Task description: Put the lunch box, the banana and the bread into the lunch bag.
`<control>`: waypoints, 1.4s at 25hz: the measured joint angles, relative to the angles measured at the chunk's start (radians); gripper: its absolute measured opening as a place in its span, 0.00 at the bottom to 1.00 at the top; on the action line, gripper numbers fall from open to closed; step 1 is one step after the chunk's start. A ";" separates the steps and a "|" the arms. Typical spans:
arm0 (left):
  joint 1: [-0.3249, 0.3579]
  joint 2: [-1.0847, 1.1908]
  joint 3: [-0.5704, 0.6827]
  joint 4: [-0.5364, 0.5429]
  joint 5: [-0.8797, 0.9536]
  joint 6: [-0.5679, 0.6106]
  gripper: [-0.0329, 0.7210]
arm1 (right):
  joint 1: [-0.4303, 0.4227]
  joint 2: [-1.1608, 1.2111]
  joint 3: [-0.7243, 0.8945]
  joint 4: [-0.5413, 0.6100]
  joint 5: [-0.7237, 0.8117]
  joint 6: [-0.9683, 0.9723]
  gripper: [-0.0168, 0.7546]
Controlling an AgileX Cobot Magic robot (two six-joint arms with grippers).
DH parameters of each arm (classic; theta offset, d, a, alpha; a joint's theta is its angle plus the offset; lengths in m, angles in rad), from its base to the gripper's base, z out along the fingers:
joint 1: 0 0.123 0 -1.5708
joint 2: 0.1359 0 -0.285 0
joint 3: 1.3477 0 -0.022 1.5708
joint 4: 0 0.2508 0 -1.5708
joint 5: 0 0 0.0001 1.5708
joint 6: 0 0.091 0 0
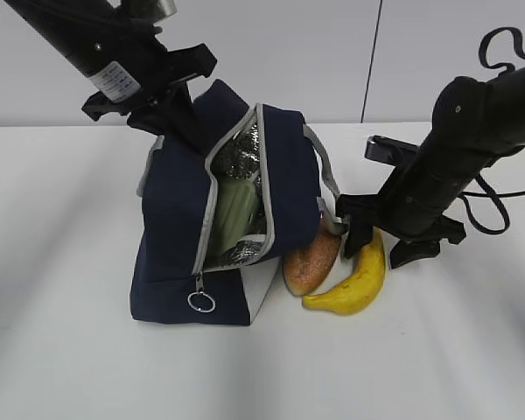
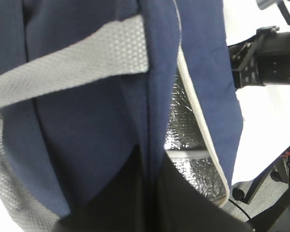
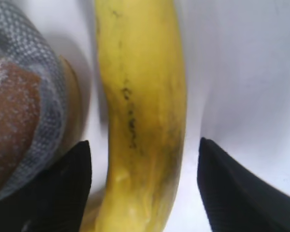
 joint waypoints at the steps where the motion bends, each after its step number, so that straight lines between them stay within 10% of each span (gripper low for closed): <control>1: 0.000 0.000 0.000 0.000 0.000 0.000 0.04 | 0.000 0.004 -0.002 0.000 0.000 0.000 0.66; 7: 0.000 0.000 0.000 0.000 0.000 0.000 0.04 | 0.000 0.007 -0.010 -0.010 0.000 -0.002 0.44; 23: 0.000 0.000 0.000 0.000 0.000 0.000 0.04 | -0.047 -0.053 -0.166 -0.411 0.276 0.142 0.42; 28: 0.000 0.000 0.000 0.021 0.000 0.000 0.04 | -0.047 -0.170 -0.235 -0.233 0.298 0.010 0.42; 35: 0.000 0.000 0.000 0.085 -0.002 0.000 0.04 | -0.043 -0.274 -0.265 0.323 0.306 -0.326 0.42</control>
